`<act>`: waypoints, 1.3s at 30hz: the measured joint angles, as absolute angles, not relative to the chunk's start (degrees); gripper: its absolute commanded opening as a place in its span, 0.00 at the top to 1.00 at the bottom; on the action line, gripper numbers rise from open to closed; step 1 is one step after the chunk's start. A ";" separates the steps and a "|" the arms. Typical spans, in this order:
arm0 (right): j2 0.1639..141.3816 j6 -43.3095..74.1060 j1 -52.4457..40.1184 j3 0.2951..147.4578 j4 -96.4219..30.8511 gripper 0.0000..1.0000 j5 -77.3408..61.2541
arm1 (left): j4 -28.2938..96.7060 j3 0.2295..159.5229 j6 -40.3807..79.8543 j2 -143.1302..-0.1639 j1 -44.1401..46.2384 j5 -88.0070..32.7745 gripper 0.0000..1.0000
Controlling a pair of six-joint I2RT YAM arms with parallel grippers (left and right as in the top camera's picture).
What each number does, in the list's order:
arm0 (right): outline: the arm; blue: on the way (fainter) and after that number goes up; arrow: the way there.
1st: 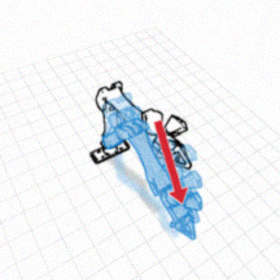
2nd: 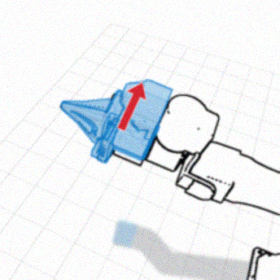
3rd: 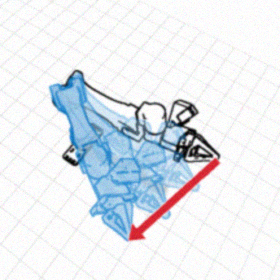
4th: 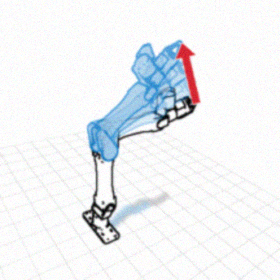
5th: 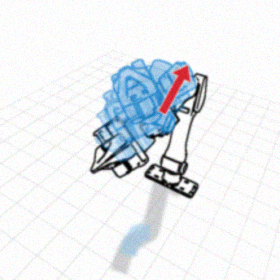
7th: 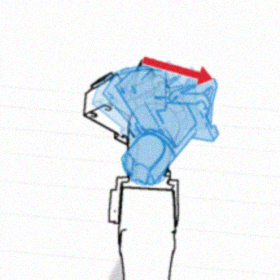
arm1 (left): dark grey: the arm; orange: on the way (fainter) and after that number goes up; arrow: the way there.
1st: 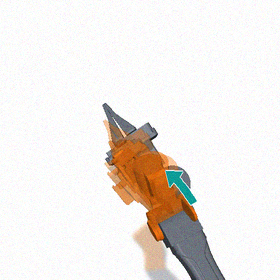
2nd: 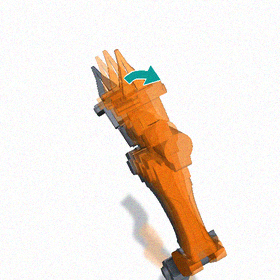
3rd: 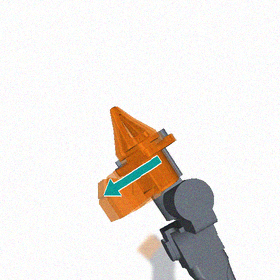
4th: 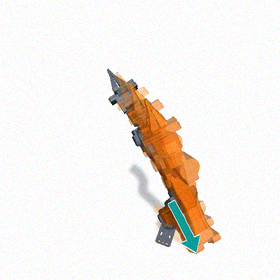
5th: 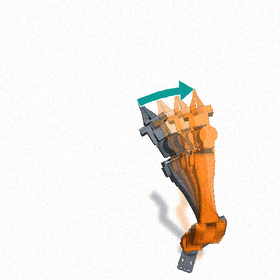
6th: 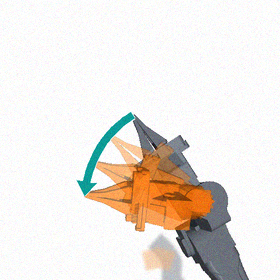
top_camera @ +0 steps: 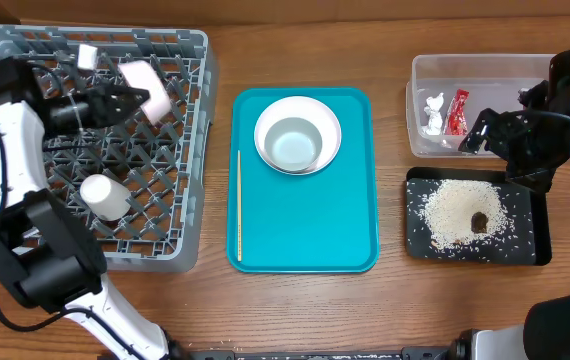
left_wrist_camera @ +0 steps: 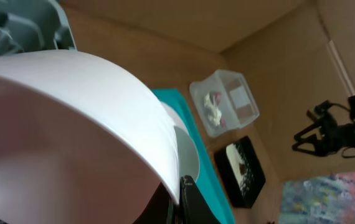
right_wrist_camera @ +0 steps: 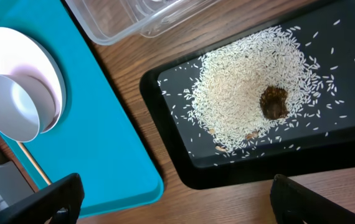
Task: Sort waste into correct bins and load items into the dishwasher
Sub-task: 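Set the saucer upright into the dish rack slots with left gripper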
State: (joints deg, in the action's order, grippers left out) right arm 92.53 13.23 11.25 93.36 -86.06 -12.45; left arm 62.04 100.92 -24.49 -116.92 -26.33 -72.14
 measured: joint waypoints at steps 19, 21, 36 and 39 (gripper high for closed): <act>92.53 13.23 11.25 93.36 -86.67 0.05 -12.45 | 54.17 100.92 -24.64 -116.92 -29.15 -68.97 0.96; 92.53 13.26 11.25 93.36 -86.70 0.06 -12.45 | 53.45 100.92 -24.67 -116.92 -29.15 -68.23 0.96; 92.53 13.23 11.25 93.36 -87.07 0.07 -12.47 | 49.30 100.92 -24.64 -119.11 -28.62 -67.05 0.96; 92.53 13.23 11.25 93.36 -87.09 0.07 -12.45 | 47.66 100.92 -24.56 -120.55 -28.32 -67.46 0.96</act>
State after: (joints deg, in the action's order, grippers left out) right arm 92.53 13.23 11.25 93.36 -87.09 -12.45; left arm 47.66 100.92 -24.56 -120.55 -28.32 -67.46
